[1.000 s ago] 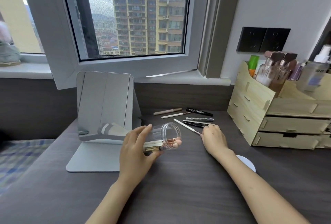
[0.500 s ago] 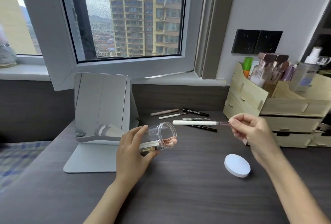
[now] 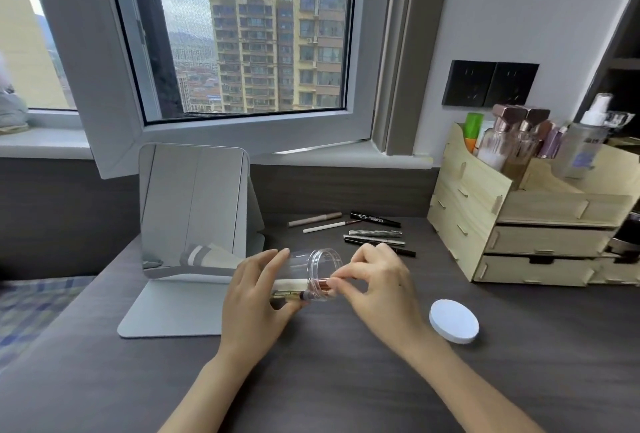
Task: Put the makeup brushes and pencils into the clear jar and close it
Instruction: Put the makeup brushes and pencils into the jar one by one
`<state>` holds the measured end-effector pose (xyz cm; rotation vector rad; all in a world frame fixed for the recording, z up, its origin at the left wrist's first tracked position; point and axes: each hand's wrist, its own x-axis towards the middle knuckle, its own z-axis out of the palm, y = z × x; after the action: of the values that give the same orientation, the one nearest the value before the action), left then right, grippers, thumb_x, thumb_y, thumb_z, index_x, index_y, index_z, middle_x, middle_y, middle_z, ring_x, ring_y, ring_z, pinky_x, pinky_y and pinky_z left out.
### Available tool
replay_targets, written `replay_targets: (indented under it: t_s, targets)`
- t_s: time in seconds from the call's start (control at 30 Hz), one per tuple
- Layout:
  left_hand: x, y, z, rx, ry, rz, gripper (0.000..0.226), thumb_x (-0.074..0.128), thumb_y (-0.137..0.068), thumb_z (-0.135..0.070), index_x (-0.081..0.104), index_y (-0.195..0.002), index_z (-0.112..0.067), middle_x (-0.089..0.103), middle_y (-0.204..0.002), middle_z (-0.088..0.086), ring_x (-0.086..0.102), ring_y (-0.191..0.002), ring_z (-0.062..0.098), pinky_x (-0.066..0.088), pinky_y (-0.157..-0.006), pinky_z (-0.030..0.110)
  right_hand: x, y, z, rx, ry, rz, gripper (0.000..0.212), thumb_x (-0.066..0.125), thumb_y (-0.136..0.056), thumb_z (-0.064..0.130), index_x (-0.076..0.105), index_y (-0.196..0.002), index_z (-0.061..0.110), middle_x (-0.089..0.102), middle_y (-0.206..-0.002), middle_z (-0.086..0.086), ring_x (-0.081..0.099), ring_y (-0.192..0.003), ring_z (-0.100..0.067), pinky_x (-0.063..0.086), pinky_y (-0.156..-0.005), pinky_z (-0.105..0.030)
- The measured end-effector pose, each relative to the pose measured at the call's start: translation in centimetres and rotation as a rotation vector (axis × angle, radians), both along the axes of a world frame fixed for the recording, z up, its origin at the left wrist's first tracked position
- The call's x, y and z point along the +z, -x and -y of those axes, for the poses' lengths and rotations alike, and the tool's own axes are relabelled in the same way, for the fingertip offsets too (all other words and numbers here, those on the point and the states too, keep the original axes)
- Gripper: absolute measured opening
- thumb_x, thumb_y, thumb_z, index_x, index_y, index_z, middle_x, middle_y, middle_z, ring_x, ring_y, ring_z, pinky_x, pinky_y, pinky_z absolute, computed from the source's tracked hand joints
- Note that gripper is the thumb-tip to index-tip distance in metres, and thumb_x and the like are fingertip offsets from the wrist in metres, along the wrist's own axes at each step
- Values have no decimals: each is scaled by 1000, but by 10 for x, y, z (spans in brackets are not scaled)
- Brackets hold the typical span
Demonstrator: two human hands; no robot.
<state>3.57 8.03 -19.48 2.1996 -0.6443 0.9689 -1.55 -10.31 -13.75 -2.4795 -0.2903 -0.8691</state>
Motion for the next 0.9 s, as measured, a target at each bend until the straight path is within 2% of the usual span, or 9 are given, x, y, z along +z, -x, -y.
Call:
replay_targets:
  t_s: [0.13, 0.2, 0.23, 0.3, 0.37, 0.47, 0.63, 0.77, 0.9]
  targets:
    - [0, -1, 1, 7, 10, -11, 79, 89, -54, -25, 52, -123, -16, 60, -115, 9, 49, -106, 20, 37, -87, 22, 0, -10, 22, 85, -284, -103, 18, 62, -81, 32, 74, -71, 24, 62, -70, 2, 54, -76, -14, 39, -69, -26]
    - [0, -2, 1, 10, 21, -9, 78, 89, -53, -25, 53, -122, -15, 60, -115, 9, 49, -105, 20, 35, -88, 21, -5, -28, 45, -105, -403, -76, 23, 64, -84, 19, 70, -62, 20, 64, -71, -6, 57, -75, -26, 43, -68, -36]
    - [0, -2, 1, 13, 28, -9, 78, 89, -53, -25, 54, -122, -15, 60, -114, 9, 50, -105, 20, 34, -88, 20, -8, -39, 59, -247, -347, -91, 26, 60, -86, 17, 69, -62, 20, 66, -75, -8, 58, -78, -31, 45, -69, -37]
    - [0, -4, 2, 24, 44, -11, 77, 89, -53, -25, 54, -121, -15, 60, -114, 9, 50, -104, 20, 34, -88, 20, -16, -58, 82, -482, -103, -221, 24, 51, -91, 19, 73, -85, 14, 69, -96, -14, 56, -94, -37, 46, -78, -38]
    - [0, -4, 2, 36, 48, -12, 76, 89, -54, -27, 55, -121, -14, 61, -113, 8, 51, -103, 20, 37, -87, 22, -24, -74, 97, -590, 112, -385, 28, 47, -94, 24, 68, -108, 12, 64, -112, -13, 51, -106, -35, 44, -85, -35]
    - [0, -5, 1, 55, 52, -10, 76, 88, -54, -28, 55, -121, -15, 61, -113, 8, 51, -102, 20, 40, -85, 26, -31, -89, 106, -643, 289, -501, 33, 49, -93, 35, 63, -115, 15, 61, -120, -9, 49, -114, -30, 43, -89, -34]
    - [1, -7, 0, 63, 59, -13, 78, 89, -53, -27, 53, -121, -16, 60, -114, 7, 51, -103, 21, 37, -87, 23, -40, -101, 112, -644, 371, -480, 27, 56, -89, 36, 65, -110, 21, 62, -115, -5, 49, -112, -27, 43, -87, -32]
    - [0, -7, 0, 55, 68, -14, 78, 89, -53, -27, 52, -122, -17, 60, -114, 8, 51, -104, 21, 37, -88, 22, -45, -100, 115, -541, 398, -439, 16, 55, -90, 26, 63, -97, 14, 64, -106, -7, 49, -105, -27, 44, -82, -35]
    - [0, -5, 0, 62, 60, -17, 78, 89, -54, -27, 53, -122, -17, 60, -114, 8, 52, -103, 22, 41, -86, 27, -51, -95, 110, -402, 273, -447, 16, 53, -90, 13, 61, -103, 7, 65, -109, -13, 51, -105, -31, 41, -85, -35]
